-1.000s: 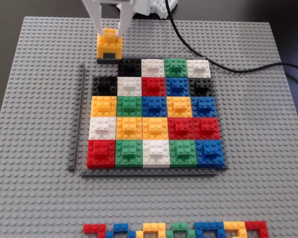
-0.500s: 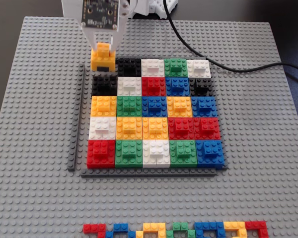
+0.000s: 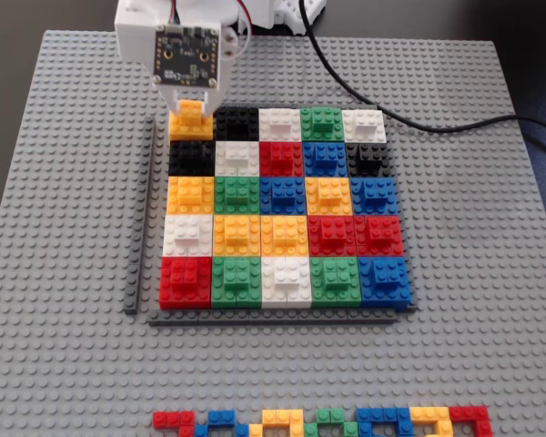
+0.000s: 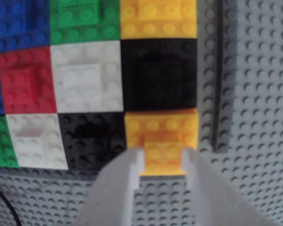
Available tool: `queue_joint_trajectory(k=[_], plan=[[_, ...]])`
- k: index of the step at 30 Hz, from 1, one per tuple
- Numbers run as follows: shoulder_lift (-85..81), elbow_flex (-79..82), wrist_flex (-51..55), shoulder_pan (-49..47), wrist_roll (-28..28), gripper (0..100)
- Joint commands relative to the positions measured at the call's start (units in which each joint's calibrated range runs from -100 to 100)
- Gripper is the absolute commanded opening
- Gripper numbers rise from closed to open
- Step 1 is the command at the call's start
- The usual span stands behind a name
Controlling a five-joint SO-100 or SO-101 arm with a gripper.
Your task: Grab the cube and place it into the grid
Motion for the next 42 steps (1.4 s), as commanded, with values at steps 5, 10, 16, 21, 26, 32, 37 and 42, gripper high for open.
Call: queue_joint_trajectory(k=[5,10,16,21,26,32,37,42], plan=[[0.5,-0.8,-0.9,-1.2,-0.9,0],[1.2,-0.8,-1.1,-1.2,-0.9,1],[1.6,-0.4,-1.4,-1.1,-1.1,2],[1.3,0.4,-1.9,-1.0,-1.4,9],[0.7,1.3,-2.5,-0.9,-1.9,18],[0.5,1.8,-2.4,-0.9,-2.0,19],[0.2,1.8,-2.4,-0.9,-2.0,19],[-0.1,1.8,-2.2,-0.8,-2.0,19]])
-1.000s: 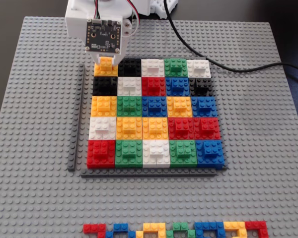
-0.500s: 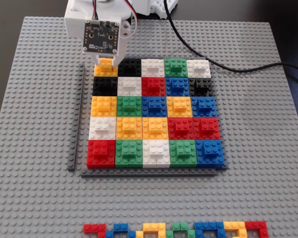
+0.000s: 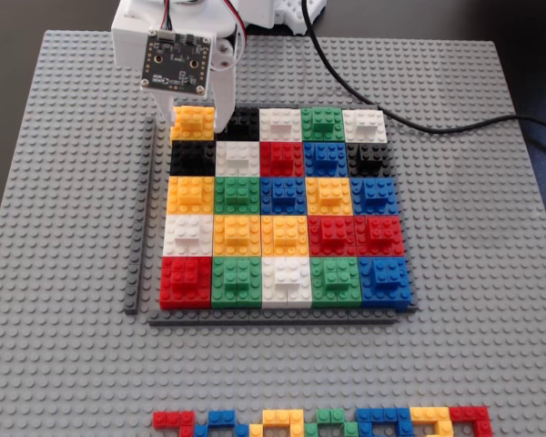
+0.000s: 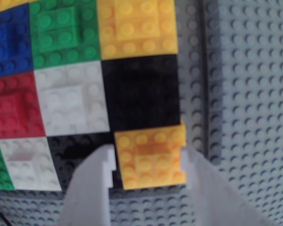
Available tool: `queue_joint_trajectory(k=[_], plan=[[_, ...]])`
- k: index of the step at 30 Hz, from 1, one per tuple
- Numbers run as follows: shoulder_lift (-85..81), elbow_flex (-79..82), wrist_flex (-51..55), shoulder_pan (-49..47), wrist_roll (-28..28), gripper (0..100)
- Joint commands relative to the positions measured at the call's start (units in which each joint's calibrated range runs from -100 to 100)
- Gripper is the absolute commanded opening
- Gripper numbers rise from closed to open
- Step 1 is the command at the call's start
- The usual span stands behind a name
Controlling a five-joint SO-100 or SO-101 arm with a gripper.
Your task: Grab the cube and place it into the grid
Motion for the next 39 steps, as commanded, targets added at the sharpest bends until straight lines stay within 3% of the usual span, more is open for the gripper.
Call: queue_joint_trajectory(k=[1,26,29,33,39], plan=[[-1.9,0.1,0.0,-0.1,0.0,19],[-4.7,-11.5,5.1,-0.2,-1.8,18],[-5.6,-12.8,5.5,-0.7,-2.2,15],[-8.6,-14.5,7.1,-1.8,-2.6,1],[-17.9,-14.9,10.8,-5.0,-3.9,0]])
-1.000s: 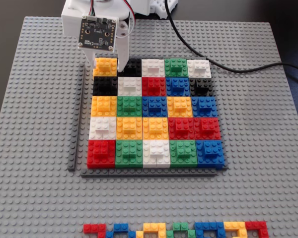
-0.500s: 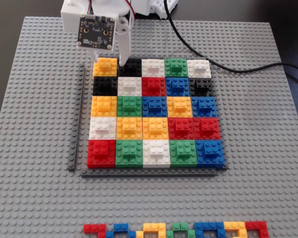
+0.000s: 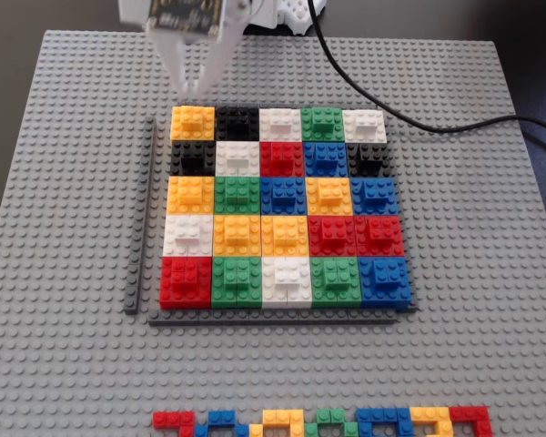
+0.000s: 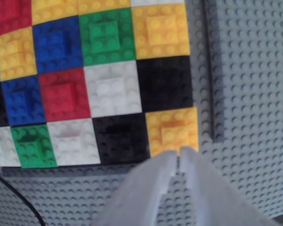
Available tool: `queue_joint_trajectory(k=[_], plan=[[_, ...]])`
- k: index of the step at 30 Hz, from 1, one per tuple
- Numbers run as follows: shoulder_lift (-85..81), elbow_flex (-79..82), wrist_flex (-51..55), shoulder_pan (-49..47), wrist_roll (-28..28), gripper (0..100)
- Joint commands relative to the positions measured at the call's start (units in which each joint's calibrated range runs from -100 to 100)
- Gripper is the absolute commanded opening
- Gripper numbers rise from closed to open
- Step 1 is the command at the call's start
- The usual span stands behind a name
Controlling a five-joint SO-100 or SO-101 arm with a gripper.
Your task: Grab the cube and place it into the grid
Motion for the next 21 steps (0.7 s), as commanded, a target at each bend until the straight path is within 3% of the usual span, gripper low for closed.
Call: queue_joint_trajectory(k=[1,12,21], plan=[[-10.4,-4.1,2.7,-2.9,-1.0,0],[-29.3,-4.0,5.7,-11.5,-6.1,0],[-45.4,8.0,-0.8,-14.1,-9.2,0]])
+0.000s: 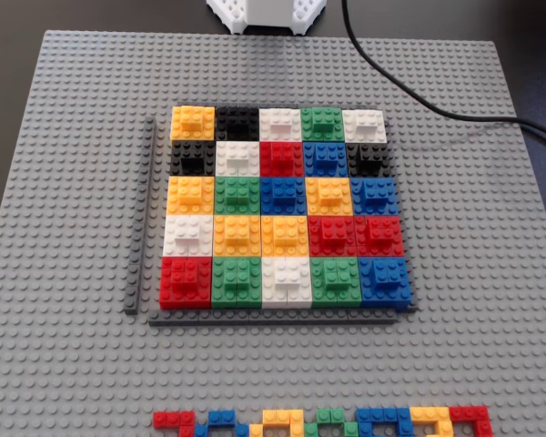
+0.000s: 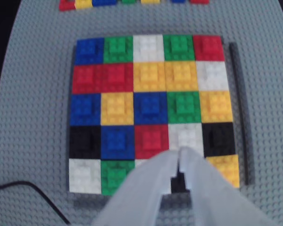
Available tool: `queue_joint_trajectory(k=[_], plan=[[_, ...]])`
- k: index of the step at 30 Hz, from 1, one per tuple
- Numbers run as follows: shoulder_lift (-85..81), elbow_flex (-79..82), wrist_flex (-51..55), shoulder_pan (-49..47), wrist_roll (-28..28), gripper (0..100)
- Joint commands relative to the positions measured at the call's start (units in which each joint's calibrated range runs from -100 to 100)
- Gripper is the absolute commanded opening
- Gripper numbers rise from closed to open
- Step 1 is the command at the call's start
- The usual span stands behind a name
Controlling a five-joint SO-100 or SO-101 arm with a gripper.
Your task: Grab the cube and place it into the grid
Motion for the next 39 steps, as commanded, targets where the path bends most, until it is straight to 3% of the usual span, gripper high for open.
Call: queue_joint_trajectory(k=[1,17,39], plan=[[-8.2,6.5,-5.2,-0.4,-2.1,0],[-29.4,38.1,-14.2,-0.6,-4.9,0],[-29.4,57.1,-15.0,-1.2,-2.6,0]])
